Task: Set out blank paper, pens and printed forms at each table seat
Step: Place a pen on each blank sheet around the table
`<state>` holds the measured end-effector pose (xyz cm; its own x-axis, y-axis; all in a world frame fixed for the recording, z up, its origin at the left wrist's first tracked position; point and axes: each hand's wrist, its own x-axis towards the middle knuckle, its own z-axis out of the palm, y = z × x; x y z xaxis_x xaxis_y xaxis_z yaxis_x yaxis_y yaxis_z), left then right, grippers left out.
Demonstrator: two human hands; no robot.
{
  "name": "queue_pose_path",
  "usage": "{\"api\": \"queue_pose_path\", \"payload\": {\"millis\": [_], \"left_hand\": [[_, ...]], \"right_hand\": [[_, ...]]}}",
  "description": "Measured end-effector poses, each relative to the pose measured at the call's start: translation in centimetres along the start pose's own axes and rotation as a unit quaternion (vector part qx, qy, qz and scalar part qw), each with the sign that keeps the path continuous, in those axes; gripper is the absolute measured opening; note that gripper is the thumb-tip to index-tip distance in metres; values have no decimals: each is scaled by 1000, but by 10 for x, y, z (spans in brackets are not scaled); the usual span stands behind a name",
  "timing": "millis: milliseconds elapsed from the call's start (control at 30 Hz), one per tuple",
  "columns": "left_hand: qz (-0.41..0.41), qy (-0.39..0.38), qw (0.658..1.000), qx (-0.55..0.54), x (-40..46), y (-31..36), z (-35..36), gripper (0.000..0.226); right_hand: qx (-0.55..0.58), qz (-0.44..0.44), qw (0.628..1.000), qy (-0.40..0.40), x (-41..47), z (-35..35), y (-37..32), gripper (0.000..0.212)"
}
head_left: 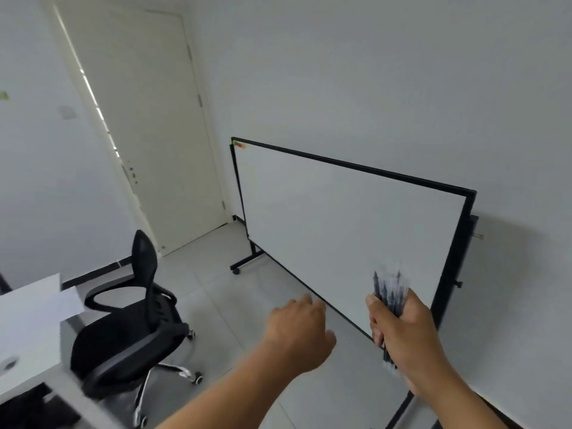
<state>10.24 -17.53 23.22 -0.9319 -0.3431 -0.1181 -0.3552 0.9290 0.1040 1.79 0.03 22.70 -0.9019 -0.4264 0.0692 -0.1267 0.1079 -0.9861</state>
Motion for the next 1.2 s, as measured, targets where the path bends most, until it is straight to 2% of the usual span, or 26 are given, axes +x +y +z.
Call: {"api": "queue_pose_path", "payload": {"millis": [300,500,833,967,1200], "left_hand": [[-182,2,983,-30,-112,-125,23,49],[-250,9,966,-60,-155,-192,16,40],[-269,52,960,-57,-163,-314,-23,44],[-252,75,964,-50,-145,-340,-44,40],[-217,95,970,-51,-103,-367,-60,50]], "right_hand": [[-12,-21,981,-190,-35,140,-23,22],[-15,-43,965,-259,-44,231,-37,14],[-4,-62,964,-259,-33,362,-90,16],[8,-72,964,-257,-20,384,-112,16],[39,-68,967,-243,16,403,-129,14]]}}
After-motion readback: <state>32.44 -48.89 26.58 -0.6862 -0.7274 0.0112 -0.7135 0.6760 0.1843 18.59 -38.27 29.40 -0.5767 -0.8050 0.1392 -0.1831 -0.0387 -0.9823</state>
